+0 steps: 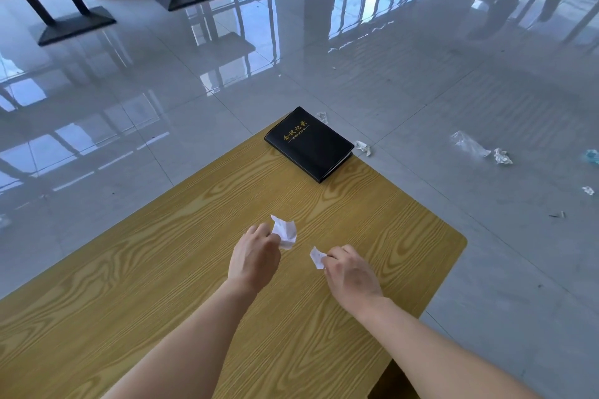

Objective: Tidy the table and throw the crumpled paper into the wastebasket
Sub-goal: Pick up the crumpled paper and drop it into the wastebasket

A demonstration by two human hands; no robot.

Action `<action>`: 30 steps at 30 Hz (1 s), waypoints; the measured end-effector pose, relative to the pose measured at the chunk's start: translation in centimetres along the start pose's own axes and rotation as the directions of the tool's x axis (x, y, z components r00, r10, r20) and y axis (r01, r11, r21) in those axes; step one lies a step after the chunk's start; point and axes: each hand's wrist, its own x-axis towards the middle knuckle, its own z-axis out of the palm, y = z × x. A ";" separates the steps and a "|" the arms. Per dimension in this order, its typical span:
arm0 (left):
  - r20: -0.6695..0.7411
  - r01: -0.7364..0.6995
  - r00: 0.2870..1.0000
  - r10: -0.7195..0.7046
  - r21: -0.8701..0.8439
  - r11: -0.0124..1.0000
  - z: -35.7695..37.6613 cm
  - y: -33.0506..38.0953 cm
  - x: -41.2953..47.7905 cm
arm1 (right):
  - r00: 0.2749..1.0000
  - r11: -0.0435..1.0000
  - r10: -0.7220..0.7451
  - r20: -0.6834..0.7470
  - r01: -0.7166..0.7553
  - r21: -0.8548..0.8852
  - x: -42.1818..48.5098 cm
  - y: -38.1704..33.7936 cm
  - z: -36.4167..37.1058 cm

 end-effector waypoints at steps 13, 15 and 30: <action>-0.081 -0.127 0.989 0.123 -0.052 0.991 -2.3 2.4 -3.8 | 0.988 0.988 0.152 -0.039 -0.152 -0.013 -5.1 -0.7 -2.3; -0.092 -0.146 0.986 0.141 -0.053 0.988 -2.5 2.7 -4.5 | 0.983 0.985 0.173 -0.057 -0.173 -0.012 -6.2 -0.9 -2.6; -0.076 -0.292 0.954 0.289 -0.033 0.956 -3.0 7.4 -9.9 | 0.939 0.958 0.287 -0.186 -0.286 0.037 -14.9 -0.4 -3.5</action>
